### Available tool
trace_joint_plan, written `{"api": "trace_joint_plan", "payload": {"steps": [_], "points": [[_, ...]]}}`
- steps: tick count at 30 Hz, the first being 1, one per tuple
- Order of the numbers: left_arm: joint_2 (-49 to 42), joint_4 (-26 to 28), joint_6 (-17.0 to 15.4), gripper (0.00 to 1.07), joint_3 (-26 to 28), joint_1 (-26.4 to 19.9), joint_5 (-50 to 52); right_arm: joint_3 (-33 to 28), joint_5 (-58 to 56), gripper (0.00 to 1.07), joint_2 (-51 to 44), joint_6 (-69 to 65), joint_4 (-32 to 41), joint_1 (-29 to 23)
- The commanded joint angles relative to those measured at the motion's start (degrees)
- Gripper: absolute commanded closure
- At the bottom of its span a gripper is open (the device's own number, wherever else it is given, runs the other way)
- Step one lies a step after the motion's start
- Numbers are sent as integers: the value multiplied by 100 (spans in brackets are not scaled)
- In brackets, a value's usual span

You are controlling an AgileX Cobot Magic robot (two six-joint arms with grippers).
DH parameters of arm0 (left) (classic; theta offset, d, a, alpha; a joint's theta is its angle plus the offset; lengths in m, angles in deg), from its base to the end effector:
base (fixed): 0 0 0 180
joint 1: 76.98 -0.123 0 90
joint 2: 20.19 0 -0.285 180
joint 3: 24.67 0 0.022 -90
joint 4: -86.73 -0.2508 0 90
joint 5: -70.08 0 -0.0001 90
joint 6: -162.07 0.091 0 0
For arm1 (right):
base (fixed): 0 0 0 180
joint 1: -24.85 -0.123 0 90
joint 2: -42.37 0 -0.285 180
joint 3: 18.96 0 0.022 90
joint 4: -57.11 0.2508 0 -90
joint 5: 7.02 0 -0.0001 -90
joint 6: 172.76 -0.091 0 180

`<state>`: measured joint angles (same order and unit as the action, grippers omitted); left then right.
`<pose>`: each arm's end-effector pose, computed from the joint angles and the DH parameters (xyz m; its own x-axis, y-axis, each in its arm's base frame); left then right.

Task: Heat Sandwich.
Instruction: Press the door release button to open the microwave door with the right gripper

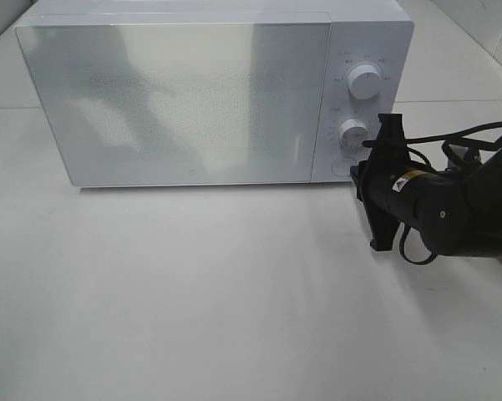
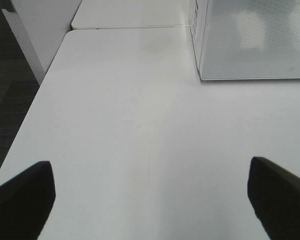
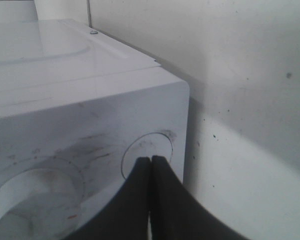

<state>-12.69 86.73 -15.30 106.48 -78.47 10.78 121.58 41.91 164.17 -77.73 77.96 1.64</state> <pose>-0.0040 -0.0001 0.2780 -0.4335 0.0346 -0.9005 -0.0061 0.9991 0.0414 0.3143 0.1082 0.0987 -0.0937 0.9950 0.0340 0.3972 0.0060 0.9177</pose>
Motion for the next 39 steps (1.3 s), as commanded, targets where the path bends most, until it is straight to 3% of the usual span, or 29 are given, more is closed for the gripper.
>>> {"api": "trace_joint_plan", "payload": {"steps": [1,16,24,39], "points": [[-149,46,-34,3,-17,-6,40,218,-172,107,103,0,-109,46],[-149,46,-34,3,-17,-6,40,773,-17,107,550,69,11,46],[-149,46,-34,3,-17,-6,40,785,1037,107,550,264,235,46],[-149,46,-34,3,-17,-6,40,1507,1450,107,888,286,166,149]]}}
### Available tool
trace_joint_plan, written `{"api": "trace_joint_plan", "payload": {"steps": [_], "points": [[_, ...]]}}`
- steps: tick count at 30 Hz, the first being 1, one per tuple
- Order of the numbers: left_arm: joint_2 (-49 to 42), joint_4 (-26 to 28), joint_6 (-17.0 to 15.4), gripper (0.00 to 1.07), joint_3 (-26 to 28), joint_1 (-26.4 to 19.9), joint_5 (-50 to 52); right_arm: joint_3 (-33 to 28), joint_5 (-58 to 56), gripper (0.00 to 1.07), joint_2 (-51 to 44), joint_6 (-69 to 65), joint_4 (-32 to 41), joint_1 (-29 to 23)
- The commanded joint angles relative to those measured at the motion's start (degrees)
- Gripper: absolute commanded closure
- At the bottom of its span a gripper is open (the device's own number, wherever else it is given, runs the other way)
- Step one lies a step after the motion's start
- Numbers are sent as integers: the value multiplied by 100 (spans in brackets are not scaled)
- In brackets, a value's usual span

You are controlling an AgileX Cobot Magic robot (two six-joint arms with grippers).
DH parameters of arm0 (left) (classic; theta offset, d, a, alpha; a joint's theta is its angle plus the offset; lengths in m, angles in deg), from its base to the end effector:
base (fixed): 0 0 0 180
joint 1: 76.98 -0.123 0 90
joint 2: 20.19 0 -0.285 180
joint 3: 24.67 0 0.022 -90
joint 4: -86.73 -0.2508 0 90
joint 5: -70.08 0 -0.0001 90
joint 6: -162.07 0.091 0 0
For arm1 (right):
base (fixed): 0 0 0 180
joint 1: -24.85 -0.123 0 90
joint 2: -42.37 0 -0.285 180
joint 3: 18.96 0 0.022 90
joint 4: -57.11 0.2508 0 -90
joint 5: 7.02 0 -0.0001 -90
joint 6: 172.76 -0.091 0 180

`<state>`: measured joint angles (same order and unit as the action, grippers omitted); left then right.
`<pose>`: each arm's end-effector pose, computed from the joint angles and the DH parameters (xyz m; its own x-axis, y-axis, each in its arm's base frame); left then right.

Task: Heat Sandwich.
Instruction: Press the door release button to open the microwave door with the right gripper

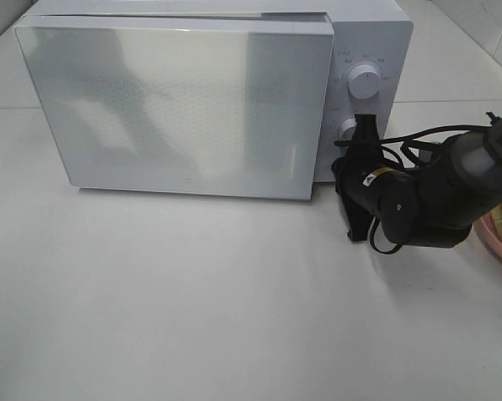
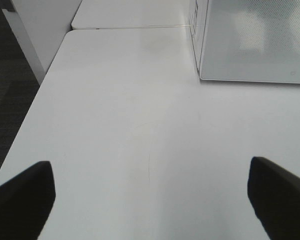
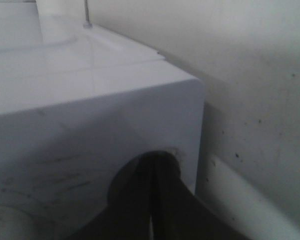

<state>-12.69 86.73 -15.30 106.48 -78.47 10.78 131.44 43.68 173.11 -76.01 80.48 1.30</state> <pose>-0.0040 -0.0001 0.2780 -0.4335 0.0346 -0.9005 -0.0061 0.9991 0.0414 0.3516 0.1228 0.0775 -0.0669 0.9975 0.0239 0.3583 0.0017 0.9336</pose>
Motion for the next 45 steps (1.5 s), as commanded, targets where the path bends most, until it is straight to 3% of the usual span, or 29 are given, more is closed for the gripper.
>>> {"api": "trace_joint_plan", "payload": {"steps": [1,27,45], "points": [[-149,46,-34,3,-17,-6,40,521,1278,107,-6,126,-120,189],[-149,46,-34,3,-17,-6,40,453,625,107,-23,-138,-556,212],[-149,46,-34,3,-17,-6,40,-699,223,107,-630,-258,-928,212]]}}
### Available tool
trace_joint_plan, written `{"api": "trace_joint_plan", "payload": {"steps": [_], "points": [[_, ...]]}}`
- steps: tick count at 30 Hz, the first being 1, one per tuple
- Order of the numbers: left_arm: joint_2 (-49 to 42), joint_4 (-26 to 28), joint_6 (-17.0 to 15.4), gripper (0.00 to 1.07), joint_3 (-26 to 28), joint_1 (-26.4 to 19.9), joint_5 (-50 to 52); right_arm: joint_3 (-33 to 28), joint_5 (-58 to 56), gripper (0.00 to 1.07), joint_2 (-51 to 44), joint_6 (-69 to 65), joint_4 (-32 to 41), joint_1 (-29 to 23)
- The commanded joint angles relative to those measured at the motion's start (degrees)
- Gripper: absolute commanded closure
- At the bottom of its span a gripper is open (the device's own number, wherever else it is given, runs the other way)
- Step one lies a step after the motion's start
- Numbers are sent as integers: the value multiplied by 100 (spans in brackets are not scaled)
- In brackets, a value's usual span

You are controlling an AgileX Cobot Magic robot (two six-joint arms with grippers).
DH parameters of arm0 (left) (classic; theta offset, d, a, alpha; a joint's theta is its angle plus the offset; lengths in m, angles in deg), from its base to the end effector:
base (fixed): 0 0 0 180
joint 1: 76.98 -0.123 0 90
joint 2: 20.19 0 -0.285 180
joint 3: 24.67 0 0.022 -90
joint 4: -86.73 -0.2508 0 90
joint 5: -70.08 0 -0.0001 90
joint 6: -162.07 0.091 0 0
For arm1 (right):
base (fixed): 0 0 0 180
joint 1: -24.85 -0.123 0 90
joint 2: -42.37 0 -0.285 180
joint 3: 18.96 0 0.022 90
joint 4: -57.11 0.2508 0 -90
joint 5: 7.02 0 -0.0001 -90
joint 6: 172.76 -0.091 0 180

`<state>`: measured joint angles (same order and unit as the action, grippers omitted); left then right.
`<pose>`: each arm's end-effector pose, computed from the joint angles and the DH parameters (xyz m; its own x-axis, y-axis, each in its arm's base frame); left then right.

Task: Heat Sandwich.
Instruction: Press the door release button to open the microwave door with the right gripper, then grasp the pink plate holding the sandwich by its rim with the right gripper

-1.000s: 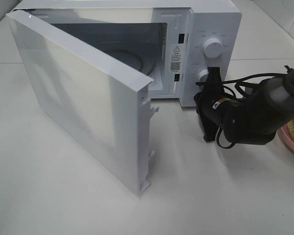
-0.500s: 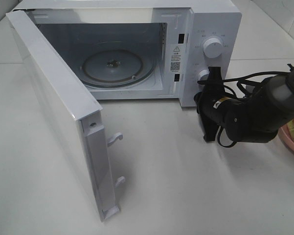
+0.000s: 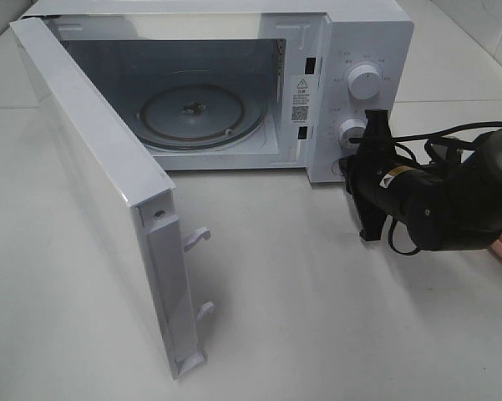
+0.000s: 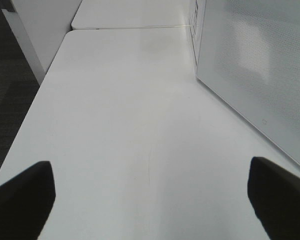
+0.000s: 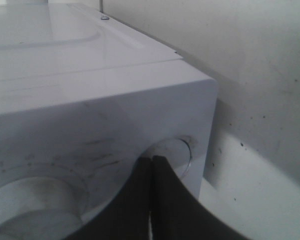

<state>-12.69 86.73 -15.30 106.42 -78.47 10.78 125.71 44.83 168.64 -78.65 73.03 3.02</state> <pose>-0.0039 -0.0001 0.2777 -0.4344 0.0346 -0.9001 -0.0061 0.9991 0.0413 0.3337 0.1126 0.0900 -0.1412 0.9898 0.0194 0.3466 0.0310 0.9375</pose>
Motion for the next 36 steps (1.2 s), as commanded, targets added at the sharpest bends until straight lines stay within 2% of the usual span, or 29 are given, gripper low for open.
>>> {"api": "trace_joint_plan", "payload": {"steps": [1,8,12,21,25,36], "points": [[-149,46,-34,3,-11,-6,40,-246,103,107,-275,6,-241,40],[-149,46,-34,3,-11,-6,40,-762,-97,107,-756,74,-298,40],[-149,46,-34,3,-11,-6,40,-1261,-728,107,-1375,258,-504,40],[-149,46,-34,3,-11,-6,40,-1673,-1822,106,-2183,928,-550,40],[-149,46,-34,3,-11,-6,40,-1707,-3065,105,-2773,1914,-516,40],[-149,46,-34,3,-11,-6,40,-1707,-5117,103,-3678,4223,-493,40]]}}
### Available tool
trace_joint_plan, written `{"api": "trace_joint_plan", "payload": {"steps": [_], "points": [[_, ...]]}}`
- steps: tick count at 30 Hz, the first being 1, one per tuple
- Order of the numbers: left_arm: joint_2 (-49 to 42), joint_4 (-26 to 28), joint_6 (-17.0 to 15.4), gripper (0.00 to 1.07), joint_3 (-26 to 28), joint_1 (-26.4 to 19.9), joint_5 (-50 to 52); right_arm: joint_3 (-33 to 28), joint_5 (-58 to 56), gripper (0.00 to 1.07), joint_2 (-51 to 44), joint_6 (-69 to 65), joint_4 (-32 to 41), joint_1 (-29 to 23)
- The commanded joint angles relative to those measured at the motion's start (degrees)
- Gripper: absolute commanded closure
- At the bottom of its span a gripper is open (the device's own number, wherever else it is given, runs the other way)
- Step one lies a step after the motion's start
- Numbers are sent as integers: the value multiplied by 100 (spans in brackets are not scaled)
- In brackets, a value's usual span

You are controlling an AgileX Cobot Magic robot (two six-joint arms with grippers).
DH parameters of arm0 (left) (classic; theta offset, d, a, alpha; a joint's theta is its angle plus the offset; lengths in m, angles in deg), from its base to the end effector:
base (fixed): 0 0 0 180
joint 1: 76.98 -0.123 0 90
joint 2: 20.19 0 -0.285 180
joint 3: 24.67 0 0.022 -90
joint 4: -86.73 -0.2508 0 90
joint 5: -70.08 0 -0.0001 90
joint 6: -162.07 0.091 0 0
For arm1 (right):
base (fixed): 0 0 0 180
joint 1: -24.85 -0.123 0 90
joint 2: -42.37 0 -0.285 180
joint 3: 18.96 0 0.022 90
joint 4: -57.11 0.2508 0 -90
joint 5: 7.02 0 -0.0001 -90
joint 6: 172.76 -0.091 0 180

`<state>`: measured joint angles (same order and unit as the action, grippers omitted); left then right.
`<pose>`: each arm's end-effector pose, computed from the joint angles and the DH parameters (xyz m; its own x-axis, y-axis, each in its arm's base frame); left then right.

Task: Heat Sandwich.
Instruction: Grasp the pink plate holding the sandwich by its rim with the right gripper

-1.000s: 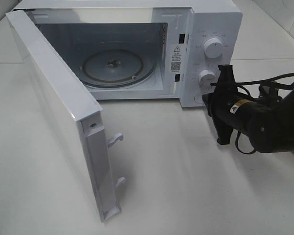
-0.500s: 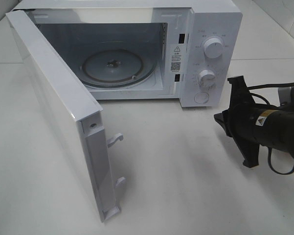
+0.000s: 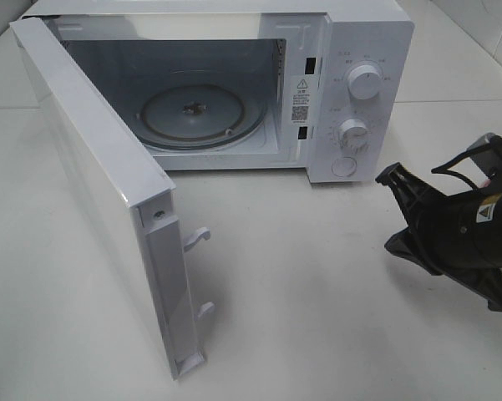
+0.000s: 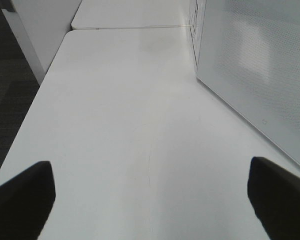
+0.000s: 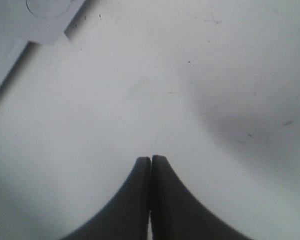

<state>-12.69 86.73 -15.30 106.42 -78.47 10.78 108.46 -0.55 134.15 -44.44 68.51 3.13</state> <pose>-0.0039 -0.0001 0.2777 -0.4344 0.0346 -0.9001 -0.0061 0.9991 0.0413 0.2178 0.0846 0.1492 -0.6308 0.7077 -0.3183 0.4537 0.6691 0.5885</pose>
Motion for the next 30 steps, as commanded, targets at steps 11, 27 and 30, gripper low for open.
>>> {"api": "trace_joint_plan", "payload": {"steps": [11,27,30], "points": [[-149,46,-34,3,-11,-6,40,115,-2727,99,-911,4223,-86,34],[-149,46,-34,3,-11,-6,40,1438,-5214,86,-928,5220,-1335,716],[-149,46,-34,3,-11,-6,40,1639,-5202,68,-928,5552,-1495,1169]]}}
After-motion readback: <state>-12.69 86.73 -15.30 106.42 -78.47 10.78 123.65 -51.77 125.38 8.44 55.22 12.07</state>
